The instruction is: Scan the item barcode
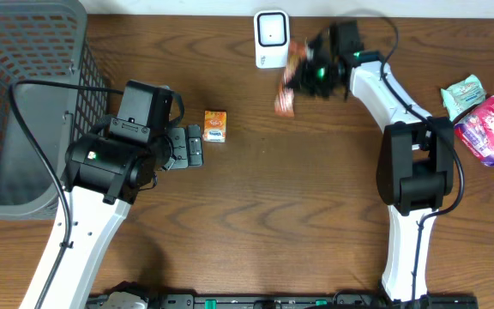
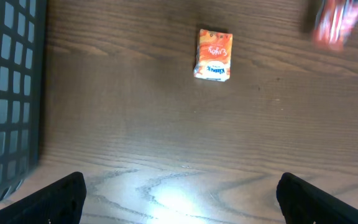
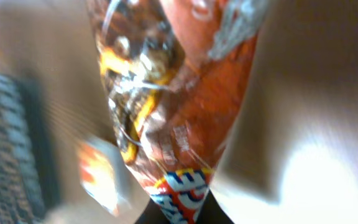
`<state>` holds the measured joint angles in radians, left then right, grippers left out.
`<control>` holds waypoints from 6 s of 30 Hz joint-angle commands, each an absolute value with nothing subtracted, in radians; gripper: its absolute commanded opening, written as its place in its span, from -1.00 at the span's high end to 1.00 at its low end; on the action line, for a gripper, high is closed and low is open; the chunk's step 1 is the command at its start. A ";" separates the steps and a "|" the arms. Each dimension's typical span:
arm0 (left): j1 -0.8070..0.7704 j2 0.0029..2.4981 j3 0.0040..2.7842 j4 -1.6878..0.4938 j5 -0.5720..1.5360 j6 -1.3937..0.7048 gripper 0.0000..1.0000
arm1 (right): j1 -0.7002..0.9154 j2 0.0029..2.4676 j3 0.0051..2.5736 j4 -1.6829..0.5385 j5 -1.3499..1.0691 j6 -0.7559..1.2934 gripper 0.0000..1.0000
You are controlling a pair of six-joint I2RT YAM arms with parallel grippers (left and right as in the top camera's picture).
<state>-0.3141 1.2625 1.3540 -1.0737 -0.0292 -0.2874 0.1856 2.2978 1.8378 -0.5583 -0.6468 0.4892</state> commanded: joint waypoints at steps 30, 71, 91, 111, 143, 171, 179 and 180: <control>-0.309 1.267 1.357 -1.076 -0.038 -0.281 -0.96 | 0.073 2.247 1.870 -0.076 -0.365 0.868 0.98; -0.309 1.267 1.357 -1.076 -0.038 -0.281 -0.95 | 0.054 2.144 1.835 -0.884 -0.612 0.314 -0.99; -0.309 1.267 1.357 -1.076 -0.038 -0.281 -0.96 | 0.499 2.401 1.835 -0.541 -0.524 0.722 -0.29; -0.309 1.267 1.357 -1.076 -0.038 -0.281 -0.96 | 0.562 2.511 1.837 -0.486 -0.627 0.788 0.98; -0.309 1.267 1.357 -1.076 -0.038 -0.282 -0.96 | 0.427 2.170 1.857 -0.505 0.219 0.429 0.98; -0.309 1.267 1.357 -1.076 -0.038 -0.281 -0.96 | 0.450 2.323 1.857 -0.034 0.503 0.153 0.98; -0.309 1.267 1.357 -1.076 -0.038 -0.281 -0.96 | 0.408 2.260 1.867 -0.124 0.587 0.273 0.98; -0.309 1.267 1.357 -1.076 -0.038 -0.281 -0.96 | 0.393 2.238 1.867 -0.155 0.611 0.298 0.98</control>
